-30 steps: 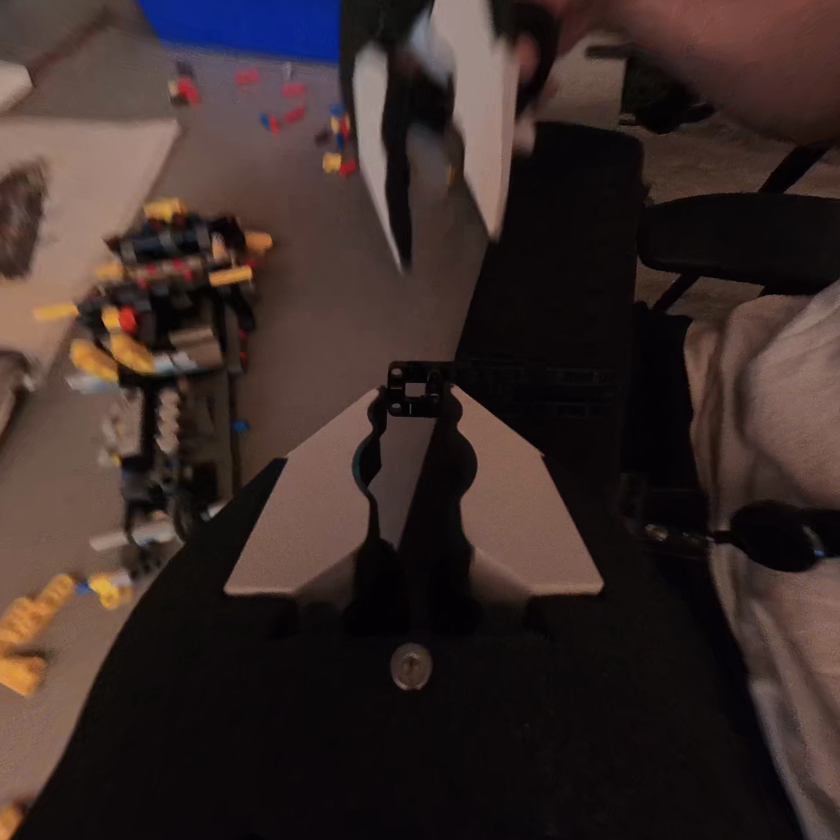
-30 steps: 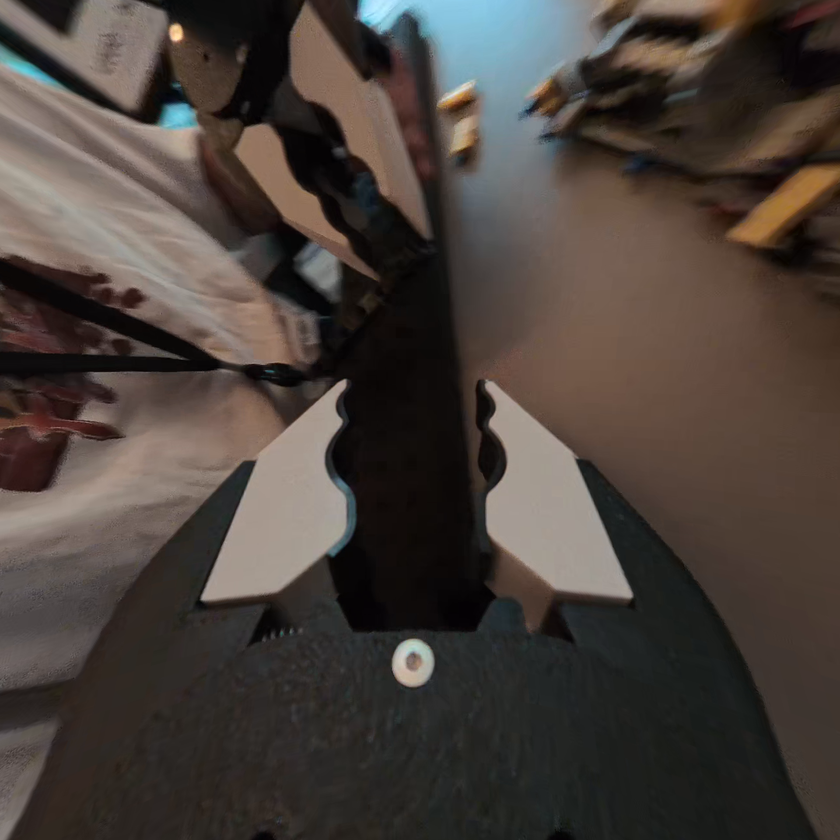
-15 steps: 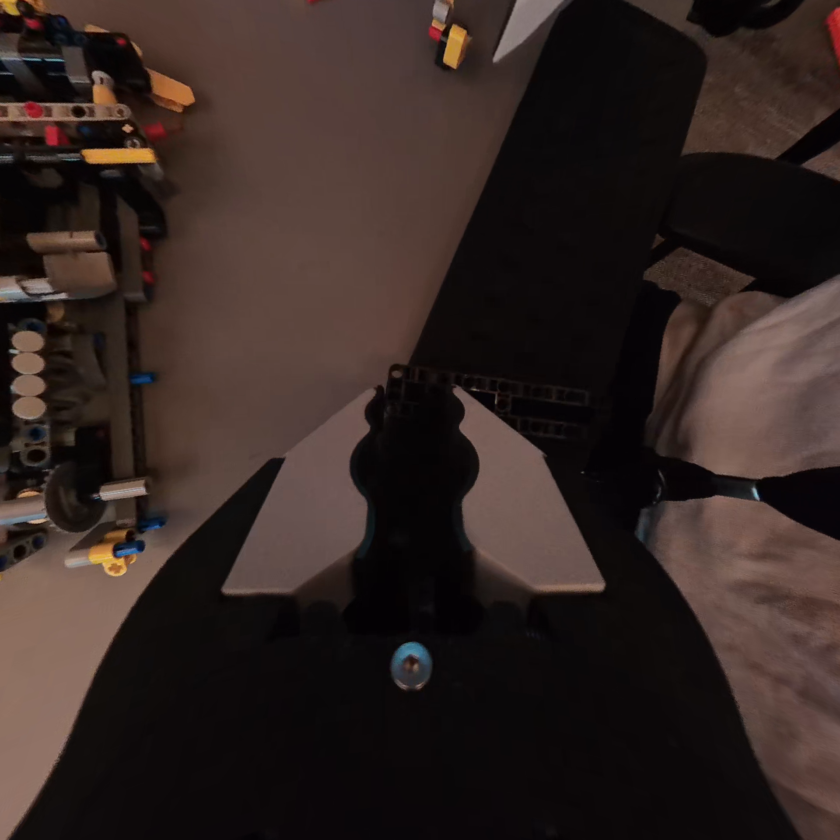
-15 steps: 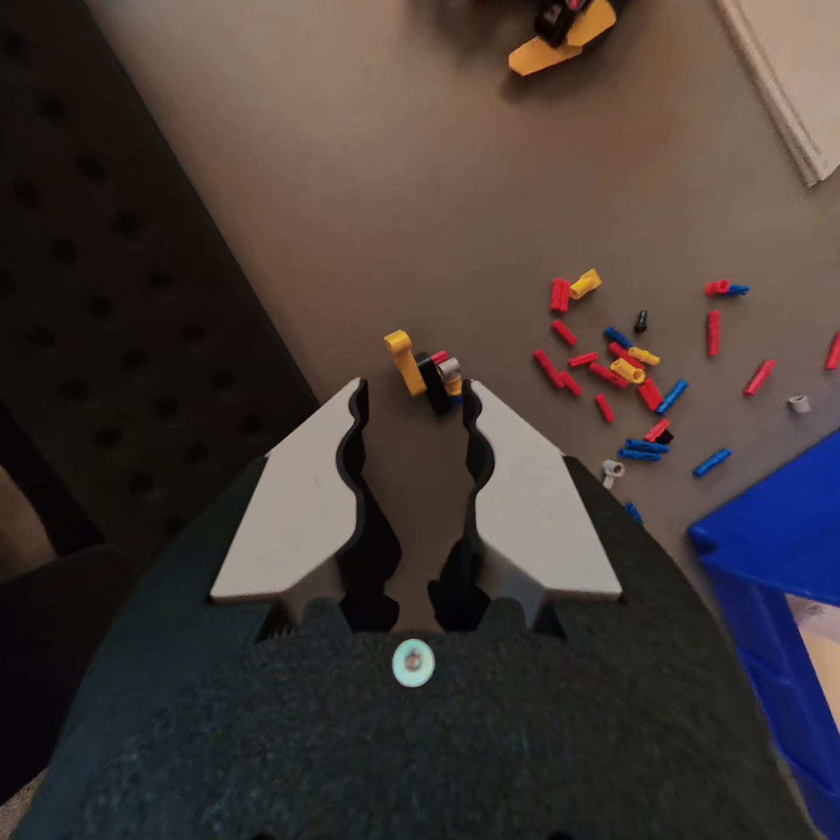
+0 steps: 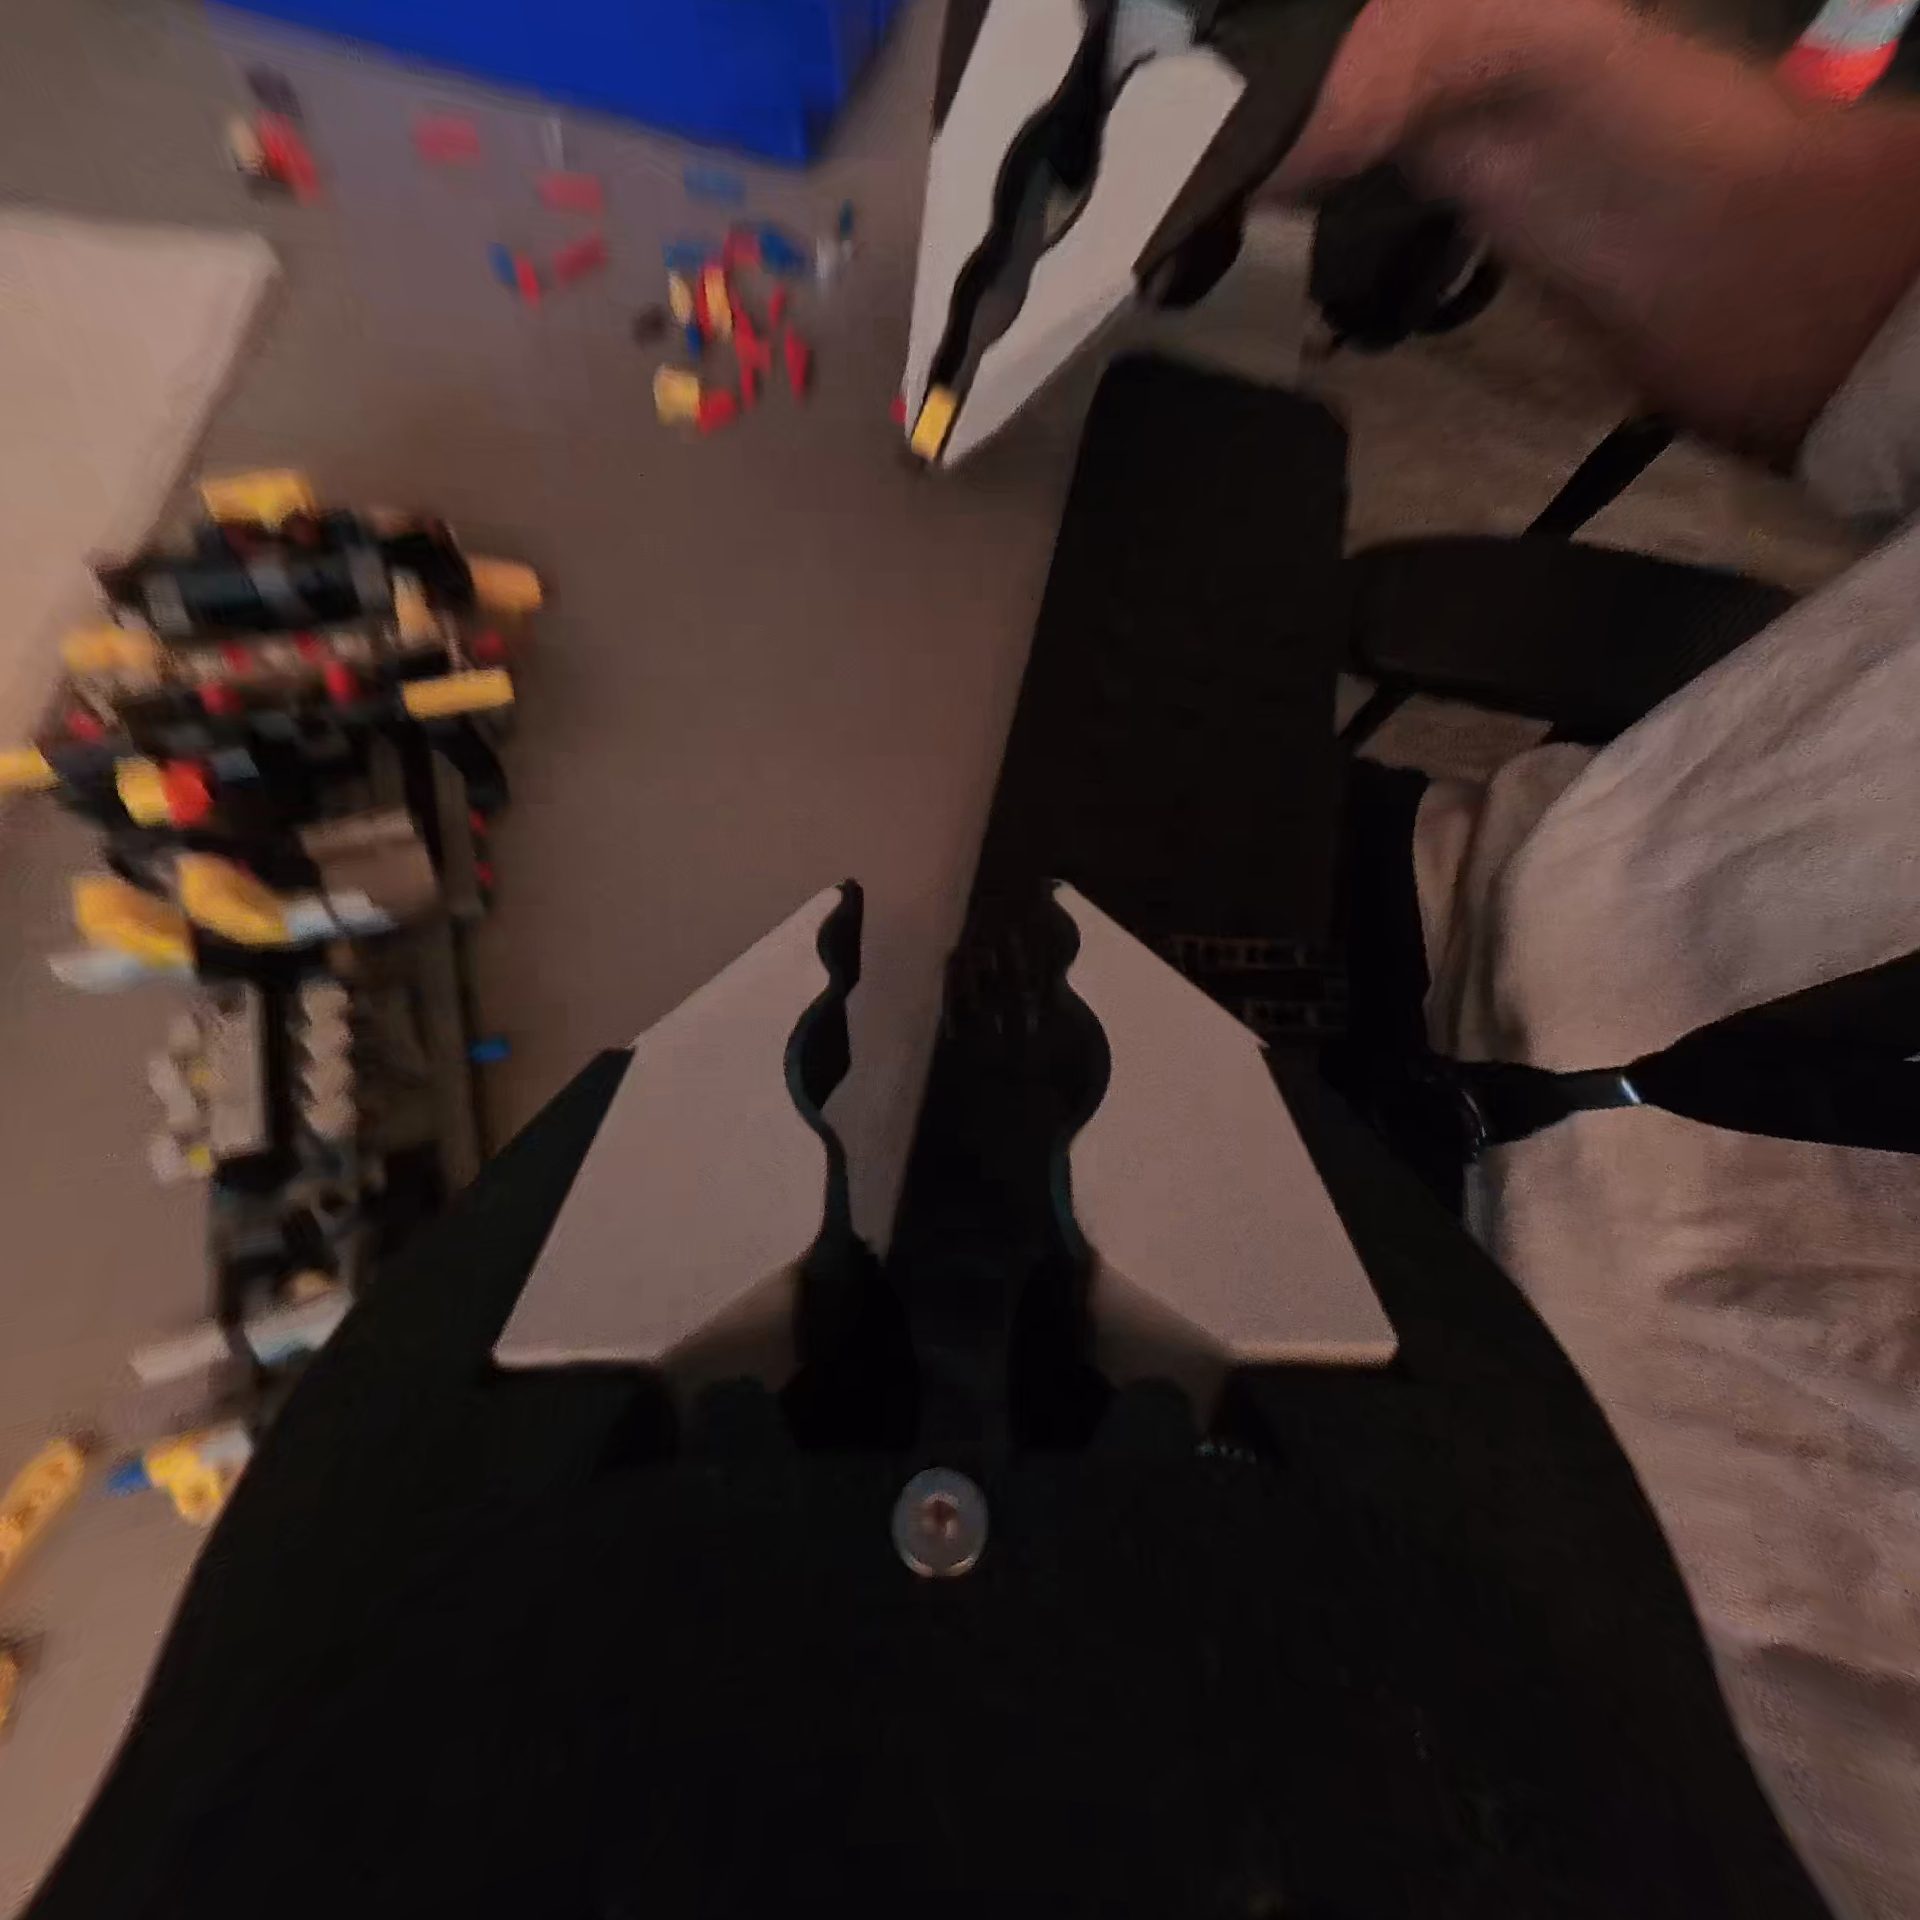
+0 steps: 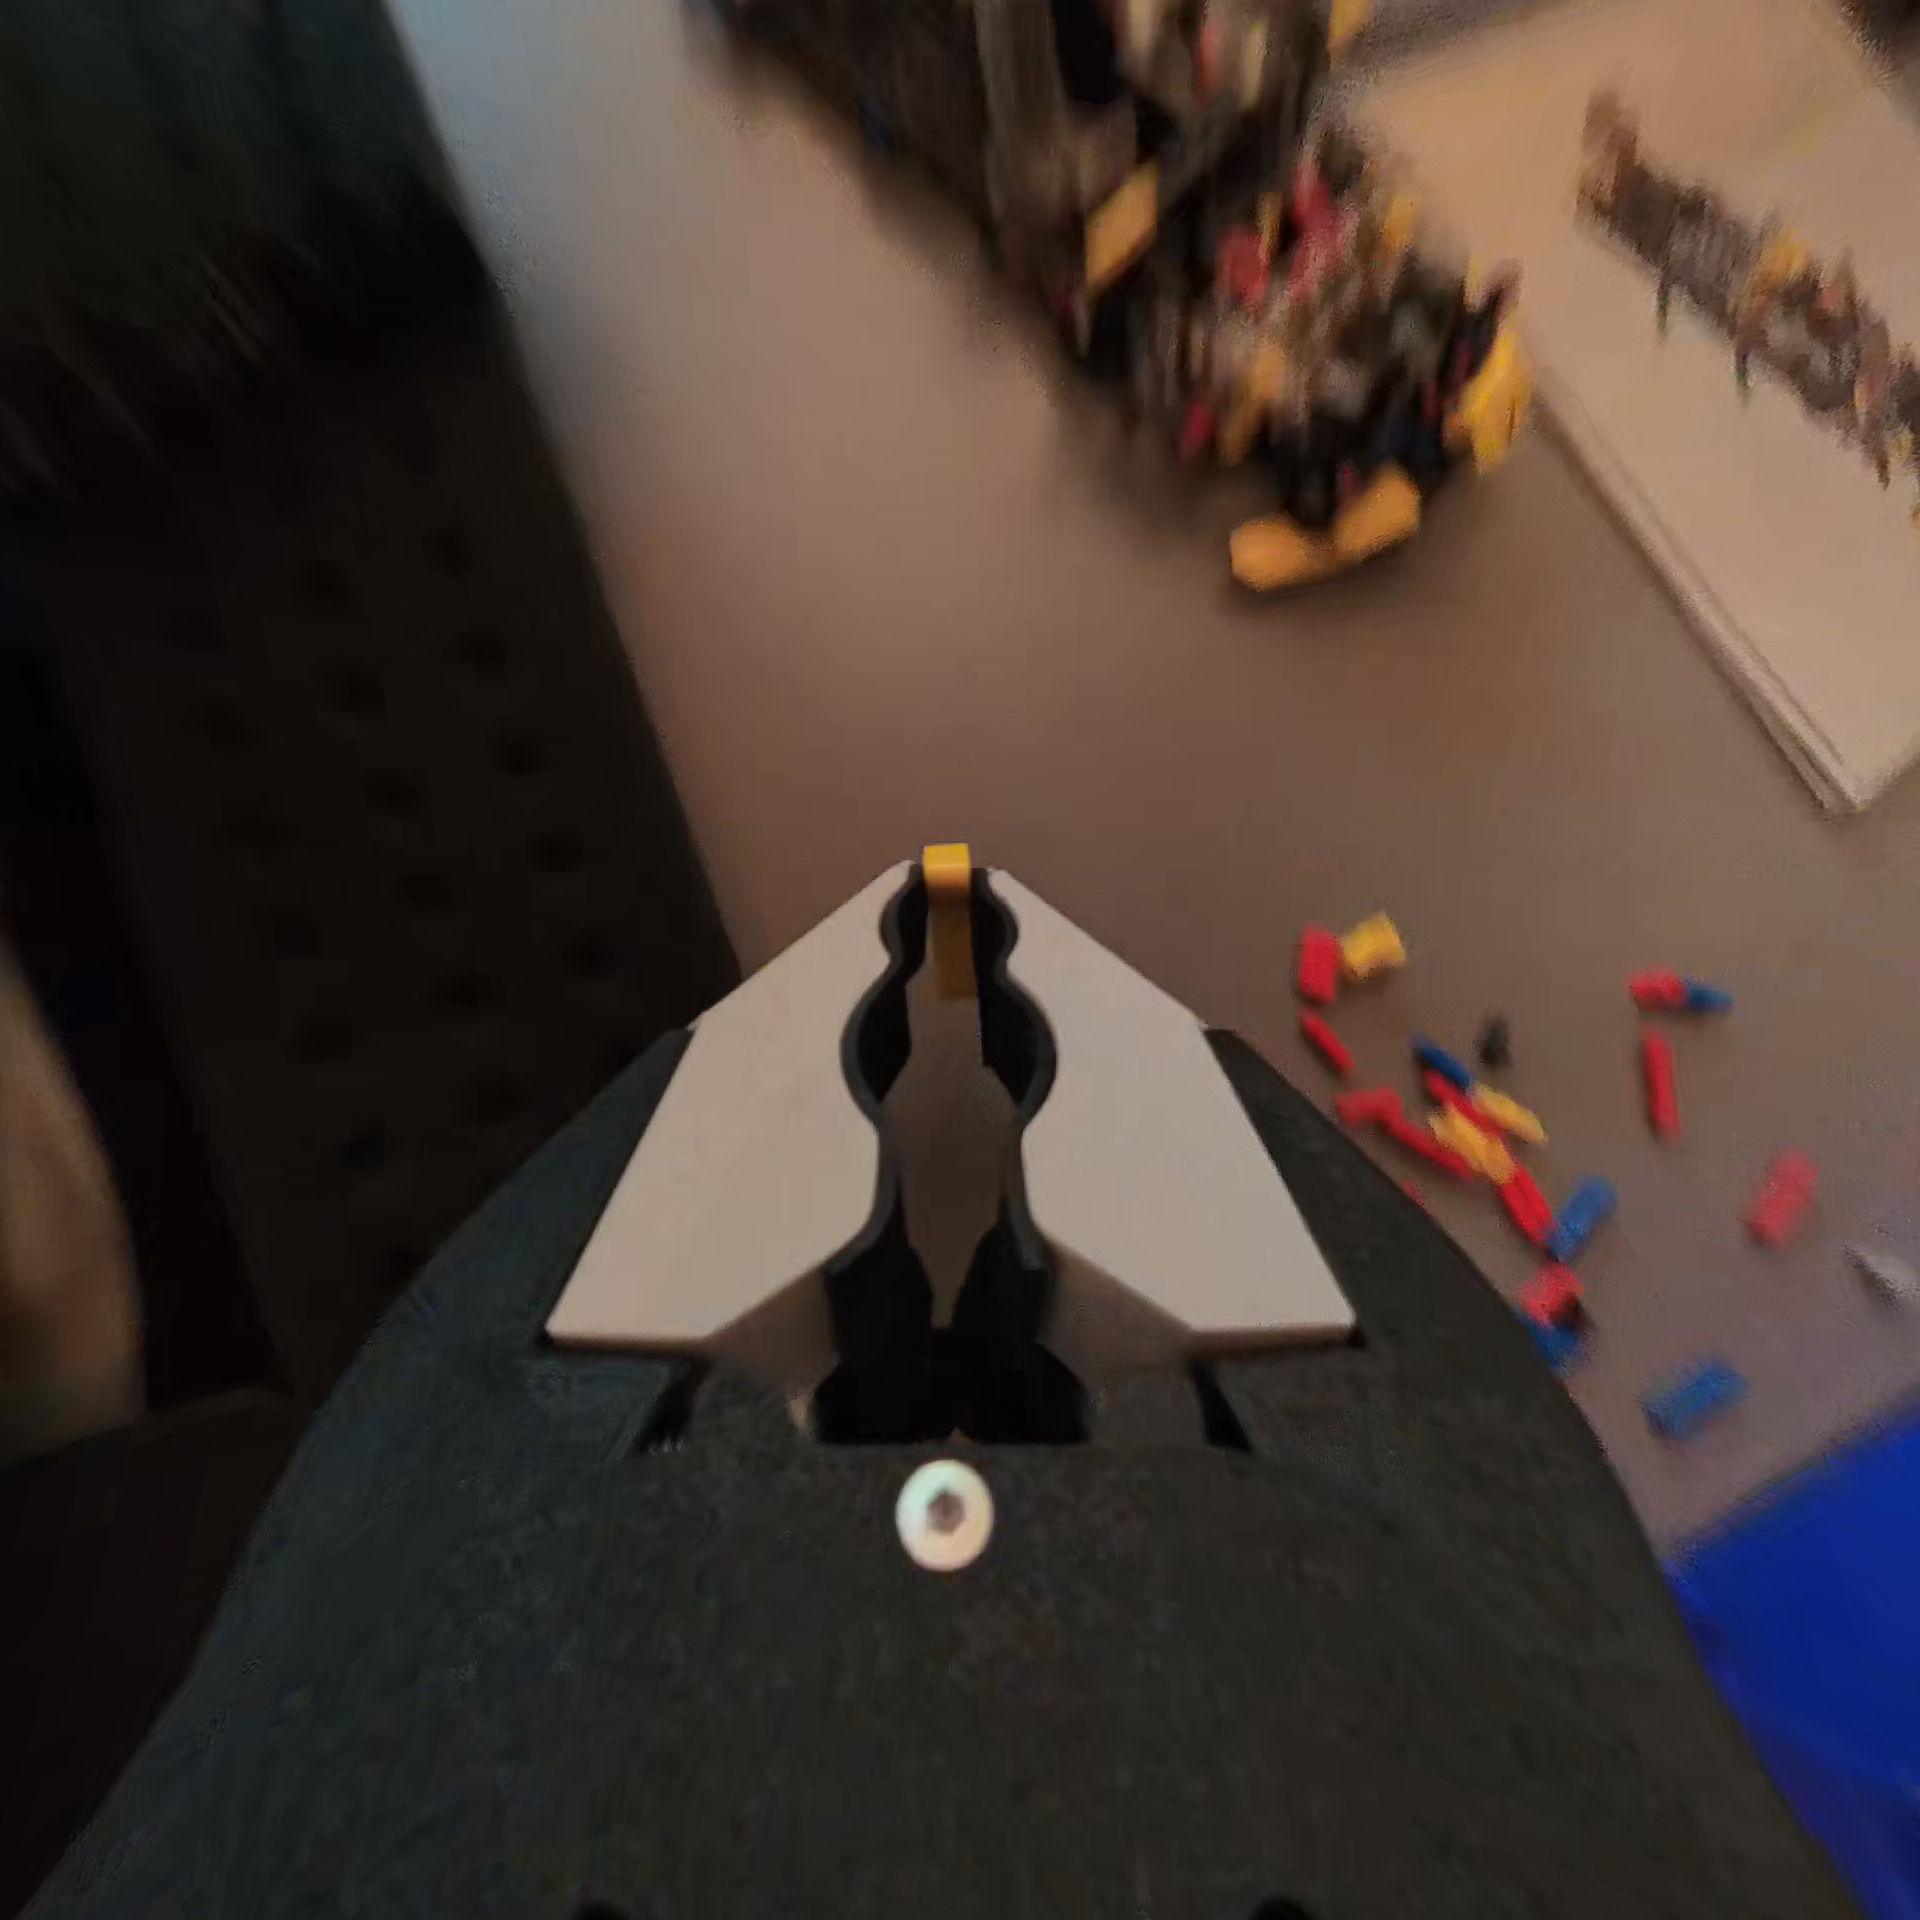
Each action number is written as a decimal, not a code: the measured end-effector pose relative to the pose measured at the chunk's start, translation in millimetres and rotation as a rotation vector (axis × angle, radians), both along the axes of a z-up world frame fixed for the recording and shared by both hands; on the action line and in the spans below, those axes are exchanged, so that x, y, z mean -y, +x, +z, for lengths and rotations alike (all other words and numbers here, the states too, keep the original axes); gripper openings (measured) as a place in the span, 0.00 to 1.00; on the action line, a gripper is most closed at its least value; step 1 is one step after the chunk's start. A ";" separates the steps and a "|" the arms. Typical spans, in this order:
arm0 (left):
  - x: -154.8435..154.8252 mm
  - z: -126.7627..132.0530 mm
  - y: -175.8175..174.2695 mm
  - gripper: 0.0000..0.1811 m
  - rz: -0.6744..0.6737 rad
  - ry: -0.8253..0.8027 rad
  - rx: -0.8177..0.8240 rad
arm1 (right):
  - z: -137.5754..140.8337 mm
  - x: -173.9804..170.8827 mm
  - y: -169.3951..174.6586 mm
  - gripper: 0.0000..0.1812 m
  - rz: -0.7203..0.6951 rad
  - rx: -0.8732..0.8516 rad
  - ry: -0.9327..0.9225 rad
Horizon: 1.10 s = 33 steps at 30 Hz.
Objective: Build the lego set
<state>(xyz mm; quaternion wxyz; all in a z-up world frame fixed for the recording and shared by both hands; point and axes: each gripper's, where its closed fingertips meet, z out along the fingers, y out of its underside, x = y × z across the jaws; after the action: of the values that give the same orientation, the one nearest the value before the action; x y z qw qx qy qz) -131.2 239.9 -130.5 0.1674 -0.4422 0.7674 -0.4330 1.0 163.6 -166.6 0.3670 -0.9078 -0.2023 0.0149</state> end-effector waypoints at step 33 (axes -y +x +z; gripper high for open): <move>-32.3 61.4 44.5 0.11 0.158 -0.461 0.284 | 114.1 -119.7 -96.2 0.16 0.172 -1.058 0.498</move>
<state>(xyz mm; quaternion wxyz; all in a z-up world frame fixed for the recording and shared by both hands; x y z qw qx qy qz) -86.7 272.2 -69.1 0.2015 -0.4618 0.5808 -0.6394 -95.3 283.3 -52.5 0.6174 -0.6440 -0.0623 0.4475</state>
